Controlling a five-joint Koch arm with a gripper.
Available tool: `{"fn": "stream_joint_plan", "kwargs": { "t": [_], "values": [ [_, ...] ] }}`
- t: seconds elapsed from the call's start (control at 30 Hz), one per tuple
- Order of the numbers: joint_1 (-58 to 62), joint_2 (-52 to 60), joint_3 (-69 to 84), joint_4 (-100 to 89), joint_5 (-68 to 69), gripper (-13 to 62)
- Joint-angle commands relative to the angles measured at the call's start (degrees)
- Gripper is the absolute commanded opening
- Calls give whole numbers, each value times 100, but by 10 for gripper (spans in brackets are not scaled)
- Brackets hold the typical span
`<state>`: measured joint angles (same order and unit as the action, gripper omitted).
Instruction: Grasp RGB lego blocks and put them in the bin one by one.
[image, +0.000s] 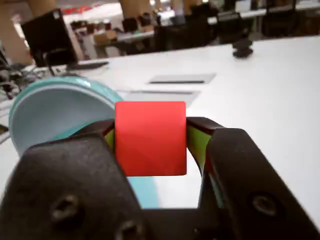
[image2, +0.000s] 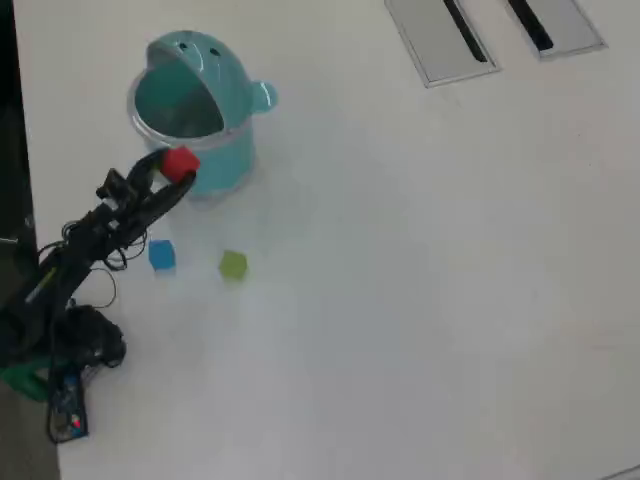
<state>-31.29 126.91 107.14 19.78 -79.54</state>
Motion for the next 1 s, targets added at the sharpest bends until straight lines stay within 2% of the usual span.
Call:
{"fn": "stream_joint_plan", "kwargs": {
  "t": [0.0, 0.27, 0.57, 0.7, 0.87, 0.97],
  "values": [
    [-97, -132, -571, -202, -114, 100],
    [-932, -1503, -1942, -202, -343, 100],
    [-1784, -2399, -2540, -264, -554, 102],
    [-2224, -3226, -3199, -308, -624, 103],
    [-2373, -3577, -3410, -369, -659, 105],
    [-2452, -3964, -3560, -686, -668, 141]
  ]
}}
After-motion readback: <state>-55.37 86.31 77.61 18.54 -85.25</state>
